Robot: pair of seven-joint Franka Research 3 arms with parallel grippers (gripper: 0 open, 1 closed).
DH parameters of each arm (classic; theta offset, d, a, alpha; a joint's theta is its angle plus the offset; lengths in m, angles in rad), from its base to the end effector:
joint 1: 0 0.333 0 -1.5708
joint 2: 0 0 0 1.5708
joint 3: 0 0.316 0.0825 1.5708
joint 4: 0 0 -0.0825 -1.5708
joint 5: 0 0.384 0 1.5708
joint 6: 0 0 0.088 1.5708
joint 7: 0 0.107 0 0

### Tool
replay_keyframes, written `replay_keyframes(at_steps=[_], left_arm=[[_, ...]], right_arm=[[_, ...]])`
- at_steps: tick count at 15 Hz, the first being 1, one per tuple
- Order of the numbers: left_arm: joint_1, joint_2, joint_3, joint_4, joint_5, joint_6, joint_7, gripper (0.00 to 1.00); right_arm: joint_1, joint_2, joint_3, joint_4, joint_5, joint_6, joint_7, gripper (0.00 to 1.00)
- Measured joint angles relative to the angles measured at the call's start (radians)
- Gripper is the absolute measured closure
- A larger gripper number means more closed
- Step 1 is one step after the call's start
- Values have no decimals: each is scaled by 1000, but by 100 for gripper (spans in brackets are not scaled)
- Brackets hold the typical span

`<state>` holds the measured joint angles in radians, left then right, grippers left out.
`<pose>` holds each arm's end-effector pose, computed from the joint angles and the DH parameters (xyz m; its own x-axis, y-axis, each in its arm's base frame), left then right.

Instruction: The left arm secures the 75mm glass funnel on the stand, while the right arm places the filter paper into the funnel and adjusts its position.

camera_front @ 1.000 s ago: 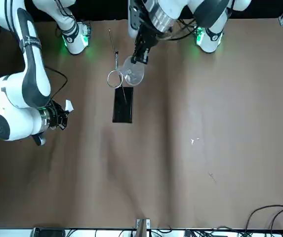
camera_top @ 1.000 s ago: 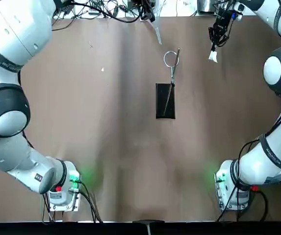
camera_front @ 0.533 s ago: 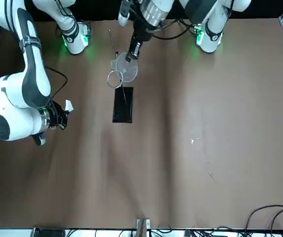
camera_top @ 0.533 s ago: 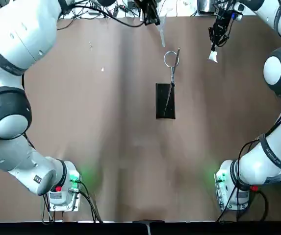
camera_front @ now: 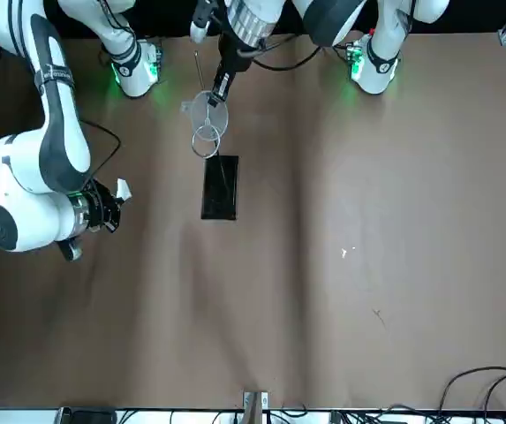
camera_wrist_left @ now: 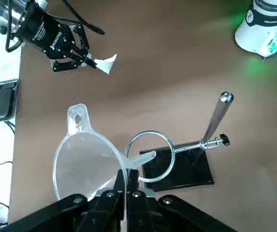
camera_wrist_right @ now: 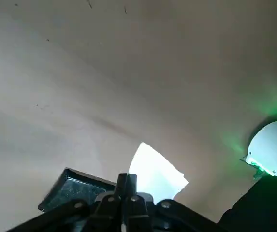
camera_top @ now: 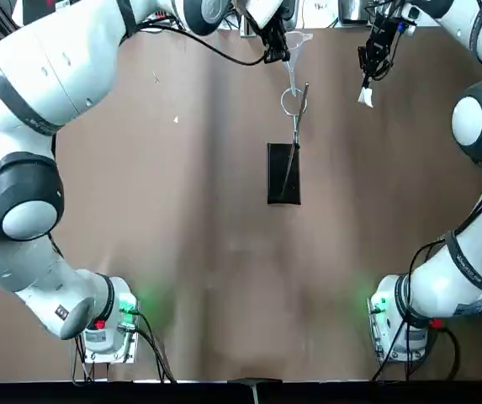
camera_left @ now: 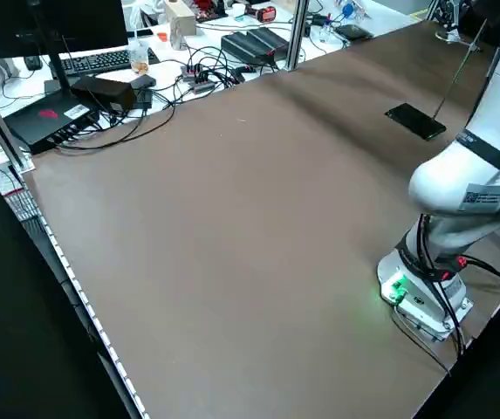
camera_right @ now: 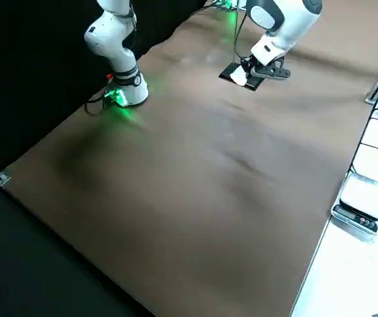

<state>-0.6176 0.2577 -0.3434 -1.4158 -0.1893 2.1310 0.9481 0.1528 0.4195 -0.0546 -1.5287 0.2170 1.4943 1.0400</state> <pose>0.4041 -0.5385 0.6133 -0.2612 -0.8410 0.4738 -0.9624 0.1889 -0.1952 0.6186 0.0897 0.3907 0.4716 -0.7982 -0.3749 -0.7600 -0.5835 0.2862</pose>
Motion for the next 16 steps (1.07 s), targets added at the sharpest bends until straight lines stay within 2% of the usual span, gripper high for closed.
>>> replay_keyframes(at_steps=[6, 16], left_arm=[[-29, 19, 11, -1, 50, 2, 0, 97], [-82, 100, 13, -3, 125, 3, -4, 97]], right_arm=[[0, 0, 0, 0, 0, 0, 0, 99], [-1, 0, -1, 0, 0, 0, -1, 99]])
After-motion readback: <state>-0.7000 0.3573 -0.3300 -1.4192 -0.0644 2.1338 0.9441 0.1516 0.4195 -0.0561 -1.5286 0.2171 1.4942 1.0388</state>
